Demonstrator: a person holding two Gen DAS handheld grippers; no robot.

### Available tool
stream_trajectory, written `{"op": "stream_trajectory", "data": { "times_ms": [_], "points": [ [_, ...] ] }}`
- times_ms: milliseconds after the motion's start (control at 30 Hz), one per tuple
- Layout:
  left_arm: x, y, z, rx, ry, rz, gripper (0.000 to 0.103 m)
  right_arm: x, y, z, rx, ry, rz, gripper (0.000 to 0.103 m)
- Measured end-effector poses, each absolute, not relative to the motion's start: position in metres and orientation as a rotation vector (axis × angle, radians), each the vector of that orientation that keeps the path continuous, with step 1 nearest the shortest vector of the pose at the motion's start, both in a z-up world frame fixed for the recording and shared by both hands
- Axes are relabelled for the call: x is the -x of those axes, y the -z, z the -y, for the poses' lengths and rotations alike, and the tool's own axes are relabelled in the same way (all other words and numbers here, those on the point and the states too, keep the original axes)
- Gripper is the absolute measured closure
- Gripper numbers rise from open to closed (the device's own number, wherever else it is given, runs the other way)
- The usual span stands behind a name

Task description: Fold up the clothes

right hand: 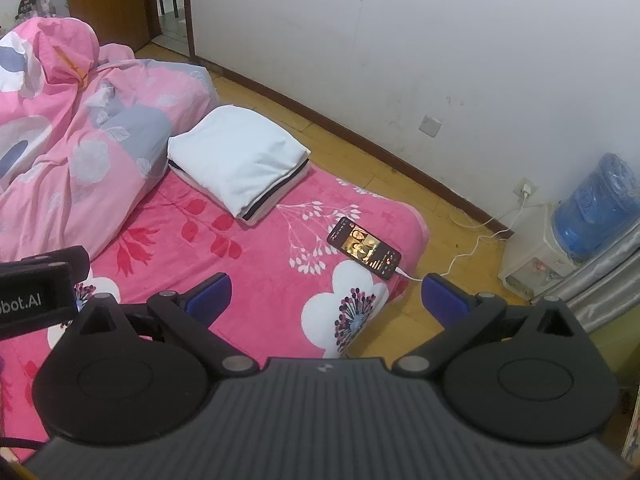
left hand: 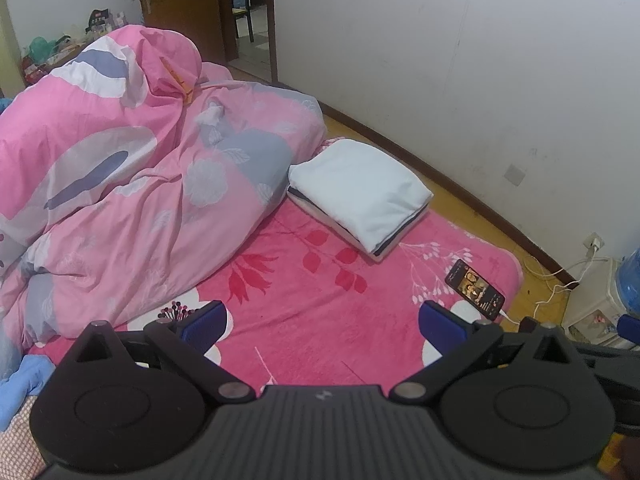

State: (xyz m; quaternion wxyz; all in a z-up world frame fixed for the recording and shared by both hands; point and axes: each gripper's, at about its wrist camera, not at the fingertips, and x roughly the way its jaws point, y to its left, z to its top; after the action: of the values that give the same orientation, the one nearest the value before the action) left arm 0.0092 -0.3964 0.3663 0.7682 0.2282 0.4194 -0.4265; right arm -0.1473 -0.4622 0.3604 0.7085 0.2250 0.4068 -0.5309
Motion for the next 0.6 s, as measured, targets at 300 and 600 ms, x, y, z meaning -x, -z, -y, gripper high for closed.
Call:
{"op": "stream_trajectory", "data": {
  "times_ms": [300,600],
  "points": [
    [-0.0105,-0.3637,0.3975,-0.496,0.92,-0.912,0.0,0.146,-0.3598,0.4646,-0.493,1.181,-0.908,0.001],
    [-0.0117,-0.3625,0.3987,-0.496,0.917,-0.913,0.001,0.1442,-0.3596,0.4654,-0.486,1.18,-0.913,0.001]
  ]
}}
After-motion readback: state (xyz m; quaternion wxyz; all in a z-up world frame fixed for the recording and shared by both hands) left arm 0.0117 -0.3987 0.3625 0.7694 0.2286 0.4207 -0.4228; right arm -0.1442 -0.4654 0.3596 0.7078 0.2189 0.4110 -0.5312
